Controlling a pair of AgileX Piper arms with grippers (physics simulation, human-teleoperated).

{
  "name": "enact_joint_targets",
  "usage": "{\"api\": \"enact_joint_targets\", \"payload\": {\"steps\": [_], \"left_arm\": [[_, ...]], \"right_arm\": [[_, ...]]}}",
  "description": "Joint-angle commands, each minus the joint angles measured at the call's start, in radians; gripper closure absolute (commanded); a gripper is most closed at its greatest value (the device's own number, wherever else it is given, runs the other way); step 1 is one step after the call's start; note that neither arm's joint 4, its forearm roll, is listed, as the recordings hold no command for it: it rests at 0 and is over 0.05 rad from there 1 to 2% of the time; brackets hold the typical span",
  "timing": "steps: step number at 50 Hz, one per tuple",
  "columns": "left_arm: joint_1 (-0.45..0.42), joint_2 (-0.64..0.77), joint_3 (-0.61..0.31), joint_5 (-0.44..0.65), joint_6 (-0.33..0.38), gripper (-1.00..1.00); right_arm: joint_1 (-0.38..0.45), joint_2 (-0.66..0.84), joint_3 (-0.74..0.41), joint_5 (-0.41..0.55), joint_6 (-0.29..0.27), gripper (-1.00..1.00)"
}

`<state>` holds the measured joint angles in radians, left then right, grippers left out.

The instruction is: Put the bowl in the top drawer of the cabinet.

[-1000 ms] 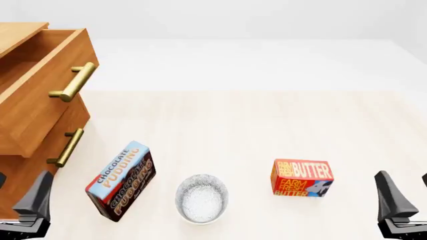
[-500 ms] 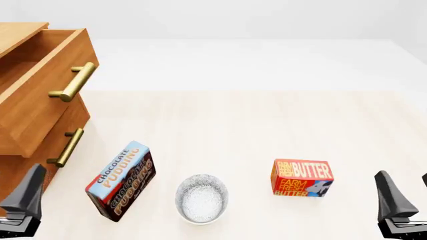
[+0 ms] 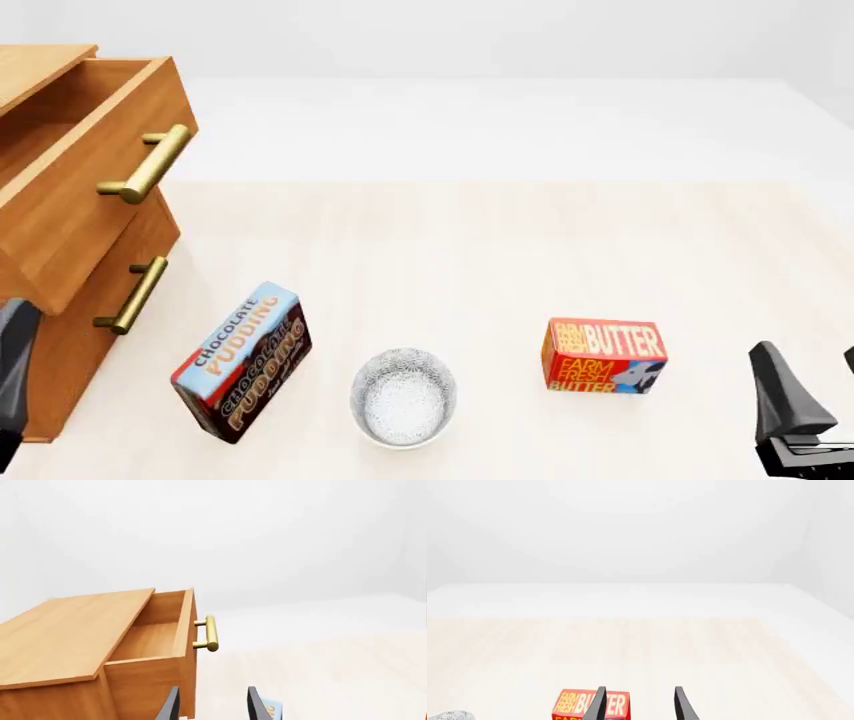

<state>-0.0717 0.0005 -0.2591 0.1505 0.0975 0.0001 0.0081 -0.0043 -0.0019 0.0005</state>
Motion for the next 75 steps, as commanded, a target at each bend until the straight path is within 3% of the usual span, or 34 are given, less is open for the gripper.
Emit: {"api": "enact_joint_targets", "payload": {"steps": [1, 12, 16, 17, 39, 42, 46, 48, 68, 75], "left_arm": [[-0.02, 0.0, -0.097, 0.067, 0.026, -1.0], [-0.026, 0.0, -0.184, 0.129, 0.025, -1.0], [-0.035, 0.0, -0.228, 0.142, 0.054, -1.0], [-0.091, 0.0, -0.369, 0.237, 0.156, -1.0], [-0.109, 0.127, -0.471, 0.245, 0.159, -1.0], [-0.108, 0.174, -0.502, 0.255, 0.129, -1.0], [-0.108, 0.209, -0.52, 0.249, 0.139, -1.0], [-0.098, 0.243, -0.544, 0.259, 0.096, -1.0], [-0.042, 0.419, -0.67, 0.265, 0.06, -1.0], [-0.015, 0.503, -0.712, 0.277, -0.017, -1.0]], "right_arm": [[0.0, 0.0, 0.0, 0.0, 0.0, -1.0], [0.0, 0.0, 0.0, 0.0, 0.0, -1.0], [0.0, 0.0, 0.0, 0.0, 0.0, -1.0], [0.0, 0.0, 0.0, 0.0, 0.0, -1.0], [0.0, 0.0, 0.0, 0.0, 0.0, -1.0], [0.0, 0.0, 0.0, 0.0, 0.0, -1.0], [0.0, 0.0, 0.0, 0.0, 0.0, -1.0], [0.0, 0.0, 0.0, 0.0, 0.0, -1.0], [0.0, 0.0, 0.0, 0.0, 0.0, -1.0], [0.0, 0.0, 0.0, 0.0, 0.0, -1.0]]}}
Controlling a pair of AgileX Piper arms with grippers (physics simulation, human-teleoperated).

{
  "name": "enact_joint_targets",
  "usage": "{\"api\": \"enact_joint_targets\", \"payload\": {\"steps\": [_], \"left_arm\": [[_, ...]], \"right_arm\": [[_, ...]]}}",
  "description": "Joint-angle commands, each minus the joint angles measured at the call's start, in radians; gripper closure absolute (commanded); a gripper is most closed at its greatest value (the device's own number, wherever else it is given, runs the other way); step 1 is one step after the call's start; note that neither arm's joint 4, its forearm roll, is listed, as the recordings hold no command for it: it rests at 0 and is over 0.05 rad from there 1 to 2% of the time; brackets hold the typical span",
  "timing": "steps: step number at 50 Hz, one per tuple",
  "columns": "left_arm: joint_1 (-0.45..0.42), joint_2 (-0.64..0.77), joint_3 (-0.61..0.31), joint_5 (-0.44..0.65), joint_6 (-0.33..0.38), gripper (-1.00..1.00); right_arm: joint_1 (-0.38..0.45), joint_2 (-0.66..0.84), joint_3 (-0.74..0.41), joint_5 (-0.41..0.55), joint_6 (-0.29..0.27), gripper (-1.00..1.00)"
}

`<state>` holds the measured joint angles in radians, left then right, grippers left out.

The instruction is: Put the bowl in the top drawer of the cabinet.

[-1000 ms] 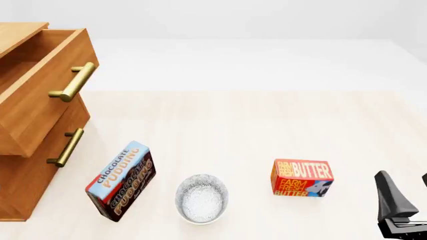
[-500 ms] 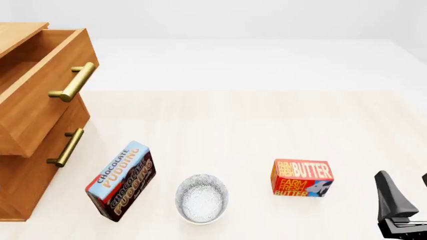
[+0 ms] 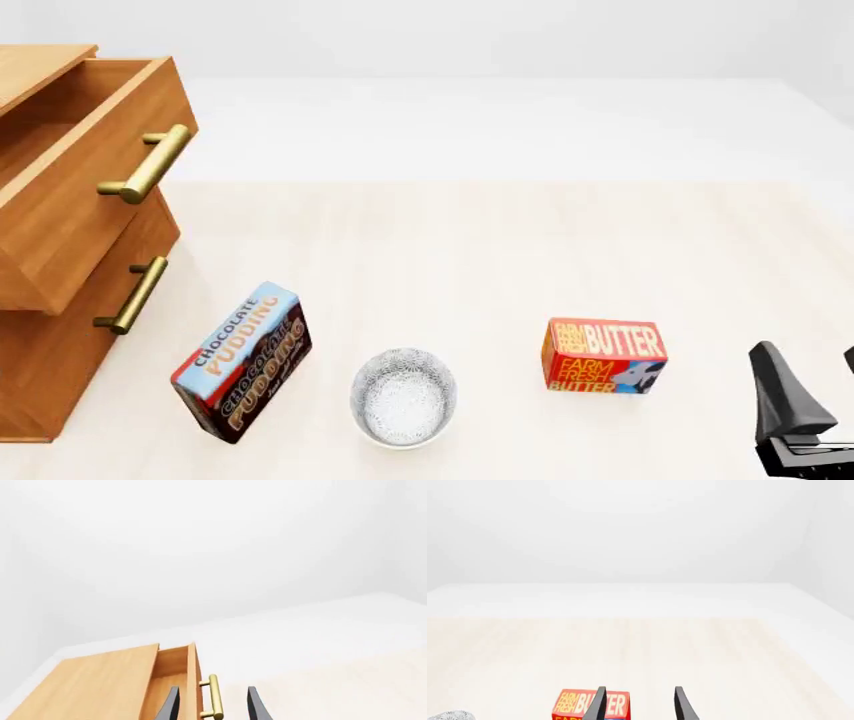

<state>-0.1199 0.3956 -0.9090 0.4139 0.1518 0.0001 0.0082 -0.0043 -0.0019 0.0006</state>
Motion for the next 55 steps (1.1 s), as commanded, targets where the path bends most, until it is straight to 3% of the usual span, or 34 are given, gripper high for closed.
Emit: {"api": "enact_joint_targets", "payload": {"steps": [1, 34, 36, 37, 55], "left_arm": [[0.034, 0.11, -0.065, 0.011, -0.065, -1.0], [0.119, 0.303, -0.106, -0.005, -0.199, -1.0], [0.124, 0.329, -0.108, 0.008, -0.246, -1.0], [0.128, 0.322, -0.107, 0.001, -0.224, -1.0], [0.179, 0.352, -0.091, 0.011, -0.257, -1.0]], "right_arm": [[0.0, 0.0, 0.0, 0.0, 0.0, -1.0], [0.0, 0.0, 0.0, 0.0, 0.0, -1.0], [0.0, 0.0, 0.0, 0.0, 0.0, -1.0], [0.0, 0.0, 0.0, 0.0, 0.0, -1.0], [0.0, 0.0, 0.0, 0.0, 0.0, -1.0]]}}
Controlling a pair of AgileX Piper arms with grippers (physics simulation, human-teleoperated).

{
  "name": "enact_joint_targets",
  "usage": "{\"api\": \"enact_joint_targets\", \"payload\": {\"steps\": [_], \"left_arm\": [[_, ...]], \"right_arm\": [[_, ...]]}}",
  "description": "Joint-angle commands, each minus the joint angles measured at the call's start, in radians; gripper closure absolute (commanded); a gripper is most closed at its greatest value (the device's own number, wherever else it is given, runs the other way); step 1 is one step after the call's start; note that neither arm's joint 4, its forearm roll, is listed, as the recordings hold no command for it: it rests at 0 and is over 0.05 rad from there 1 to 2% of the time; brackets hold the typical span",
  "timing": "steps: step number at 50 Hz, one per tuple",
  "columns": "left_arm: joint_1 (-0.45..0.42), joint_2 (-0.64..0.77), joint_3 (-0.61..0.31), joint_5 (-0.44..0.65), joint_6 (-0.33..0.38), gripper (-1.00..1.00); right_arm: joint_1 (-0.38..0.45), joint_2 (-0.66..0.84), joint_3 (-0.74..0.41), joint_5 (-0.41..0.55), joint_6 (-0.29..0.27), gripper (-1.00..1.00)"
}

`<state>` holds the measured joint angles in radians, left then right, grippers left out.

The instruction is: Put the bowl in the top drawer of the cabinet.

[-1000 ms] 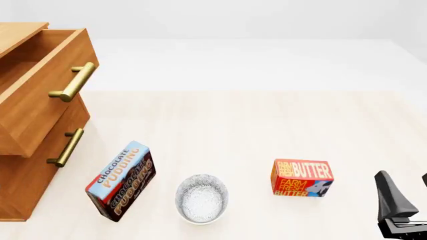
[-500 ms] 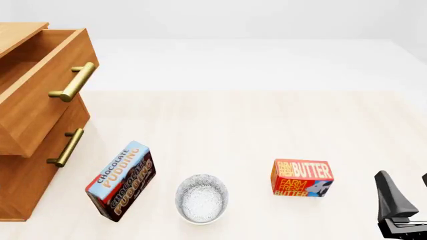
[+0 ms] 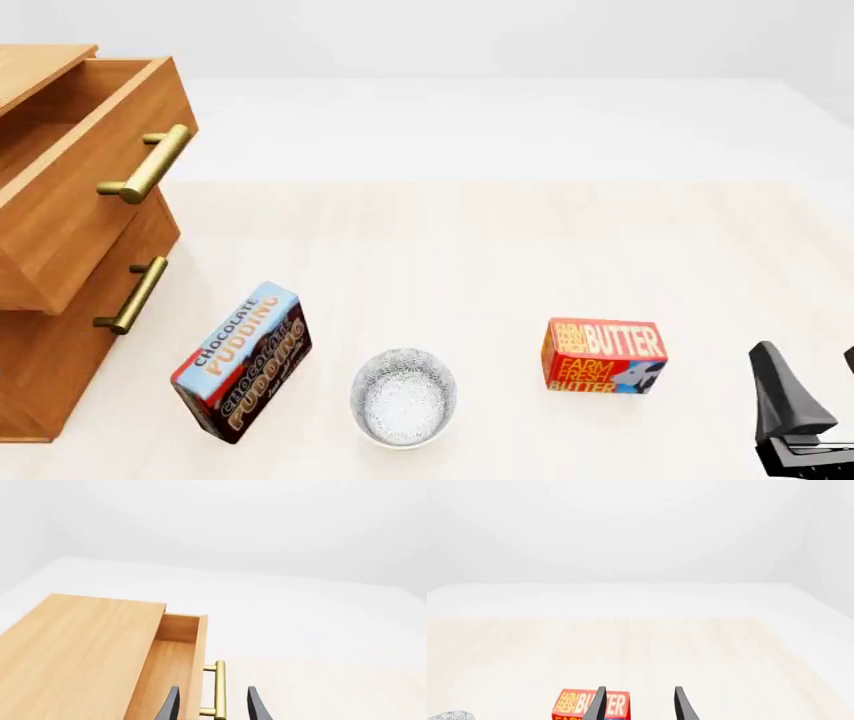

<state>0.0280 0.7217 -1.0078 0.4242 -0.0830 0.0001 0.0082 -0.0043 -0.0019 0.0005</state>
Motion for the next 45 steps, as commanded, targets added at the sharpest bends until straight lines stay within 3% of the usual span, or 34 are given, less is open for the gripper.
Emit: {"api": "enact_joint_targets", "payload": {"steps": [1, 45], "left_arm": [[0.037, 0.031, 0.009, 0.0, -0.023, -1.0], [0.037, 0.184, 0.035, -0.071, -0.058, -1.0]], "right_arm": [[0.0, 0.0, 0.0, 0.0, 0.0, -1.0], [0.0, 0.0, 0.0, 0.0, 0.0, -1.0]]}}
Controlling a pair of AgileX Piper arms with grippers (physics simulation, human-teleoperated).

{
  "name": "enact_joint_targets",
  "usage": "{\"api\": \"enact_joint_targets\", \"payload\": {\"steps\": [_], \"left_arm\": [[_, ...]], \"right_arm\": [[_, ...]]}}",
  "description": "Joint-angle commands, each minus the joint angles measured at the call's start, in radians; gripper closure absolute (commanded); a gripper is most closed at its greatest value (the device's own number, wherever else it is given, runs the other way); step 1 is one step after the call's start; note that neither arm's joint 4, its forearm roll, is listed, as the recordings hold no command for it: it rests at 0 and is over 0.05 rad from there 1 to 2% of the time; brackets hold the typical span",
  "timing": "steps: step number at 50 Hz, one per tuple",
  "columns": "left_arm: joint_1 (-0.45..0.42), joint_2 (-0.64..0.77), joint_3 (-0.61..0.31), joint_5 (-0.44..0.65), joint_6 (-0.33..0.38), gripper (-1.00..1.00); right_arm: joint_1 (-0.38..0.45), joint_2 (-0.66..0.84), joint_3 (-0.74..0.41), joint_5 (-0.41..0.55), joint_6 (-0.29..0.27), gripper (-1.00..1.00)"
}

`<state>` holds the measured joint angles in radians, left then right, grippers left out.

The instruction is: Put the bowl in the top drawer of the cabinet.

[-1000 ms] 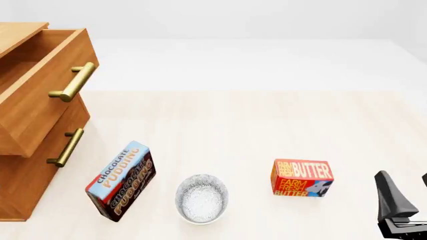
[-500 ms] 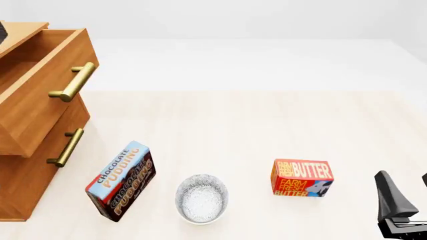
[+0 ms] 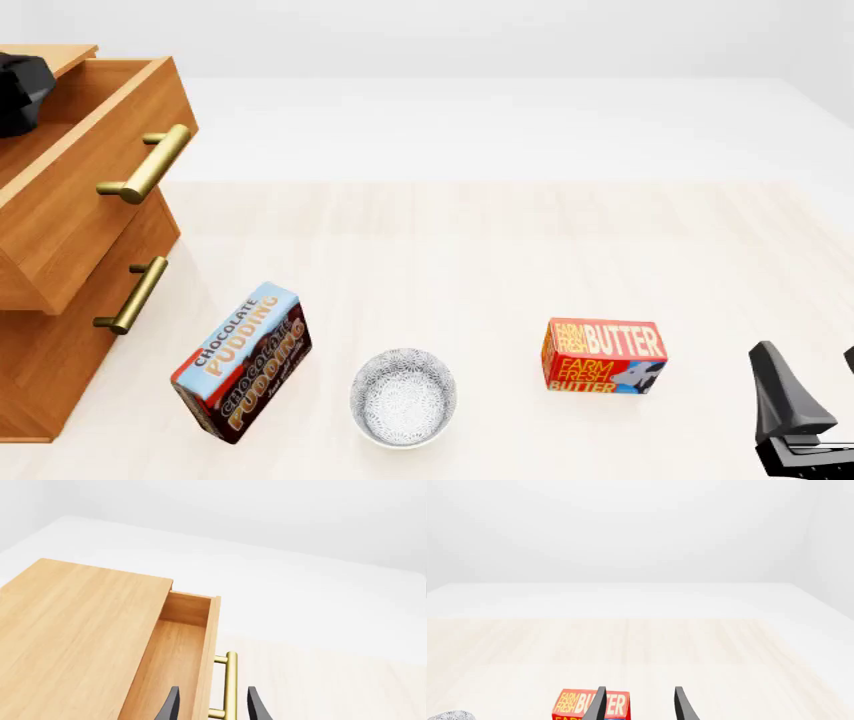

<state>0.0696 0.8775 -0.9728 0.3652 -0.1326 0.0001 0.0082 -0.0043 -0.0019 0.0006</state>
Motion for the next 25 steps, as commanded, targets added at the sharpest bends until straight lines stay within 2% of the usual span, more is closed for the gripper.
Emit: {"api": "enact_joint_targets", "payload": {"steps": [1, 25], "left_arm": [[-0.004, 0.031, 0.001, -0.013, -0.011, -1.0], [0.005, 0.083, 0.054, -0.051, -0.022, -1.0]], "right_arm": [[0.0, 0.0, 0.0, 0.0, 0.0, -1.0], [0.0, 0.0, 0.0, 0.0, 0.0, -1.0]]}}
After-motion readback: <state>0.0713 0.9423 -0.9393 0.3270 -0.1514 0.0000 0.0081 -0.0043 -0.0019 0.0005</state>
